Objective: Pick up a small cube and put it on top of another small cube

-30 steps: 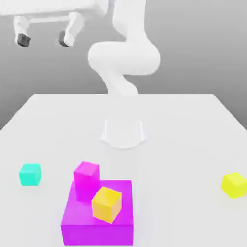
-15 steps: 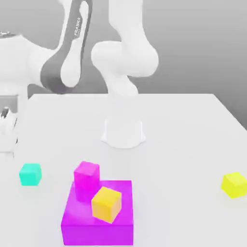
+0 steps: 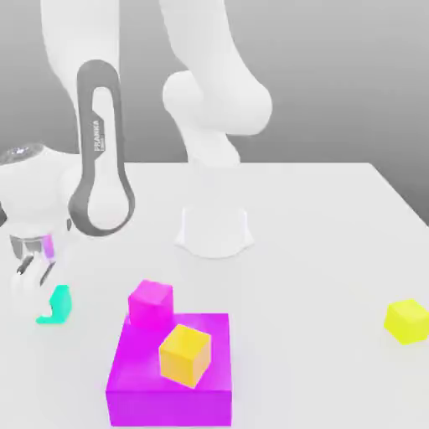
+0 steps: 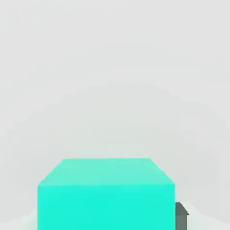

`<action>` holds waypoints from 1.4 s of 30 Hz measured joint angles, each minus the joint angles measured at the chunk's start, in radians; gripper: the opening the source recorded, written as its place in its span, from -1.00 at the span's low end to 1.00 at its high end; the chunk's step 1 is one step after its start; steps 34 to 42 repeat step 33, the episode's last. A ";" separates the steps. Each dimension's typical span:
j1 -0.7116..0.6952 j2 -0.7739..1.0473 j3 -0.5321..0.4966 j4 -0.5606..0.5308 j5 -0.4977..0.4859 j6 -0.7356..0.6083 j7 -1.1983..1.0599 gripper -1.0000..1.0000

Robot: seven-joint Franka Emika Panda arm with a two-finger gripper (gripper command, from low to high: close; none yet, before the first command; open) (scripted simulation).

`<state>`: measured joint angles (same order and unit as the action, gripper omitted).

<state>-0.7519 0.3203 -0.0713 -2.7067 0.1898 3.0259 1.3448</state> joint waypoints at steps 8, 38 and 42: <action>0.051 -0.233 -0.062 -0.037 -0.147 -0.195 0.110 -1.00; 0.549 -0.301 0.187 0.169 -0.193 -0.468 0.141 1.00; 0.549 -0.301 0.187 0.169 -0.193 -0.468 0.141 1.00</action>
